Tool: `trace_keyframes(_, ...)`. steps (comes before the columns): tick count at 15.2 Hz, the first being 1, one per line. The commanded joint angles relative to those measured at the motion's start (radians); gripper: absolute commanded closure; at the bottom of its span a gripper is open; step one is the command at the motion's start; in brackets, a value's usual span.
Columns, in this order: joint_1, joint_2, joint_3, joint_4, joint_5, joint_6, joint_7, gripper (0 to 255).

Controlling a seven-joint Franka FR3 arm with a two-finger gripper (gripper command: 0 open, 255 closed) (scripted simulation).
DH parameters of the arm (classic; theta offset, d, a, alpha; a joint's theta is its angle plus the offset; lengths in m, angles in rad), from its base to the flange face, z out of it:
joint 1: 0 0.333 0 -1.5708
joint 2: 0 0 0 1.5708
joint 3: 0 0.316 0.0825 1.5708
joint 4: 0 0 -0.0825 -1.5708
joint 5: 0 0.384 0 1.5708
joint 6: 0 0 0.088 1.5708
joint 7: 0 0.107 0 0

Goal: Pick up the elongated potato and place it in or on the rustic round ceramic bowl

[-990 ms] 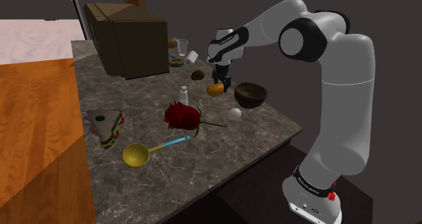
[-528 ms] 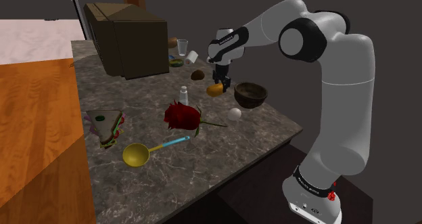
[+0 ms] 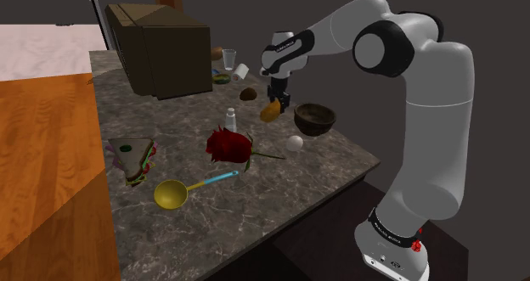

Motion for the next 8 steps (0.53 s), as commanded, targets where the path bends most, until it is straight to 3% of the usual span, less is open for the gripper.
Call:
trace_keyframes(1, 0.001, -0.012, -0.003, 0.010, -0.006, -0.022, 0.002, 255)
trace_keyframes(8, 0.006, -0.051, -0.011, 0.054, -0.023, -0.101, 0.010, 255)
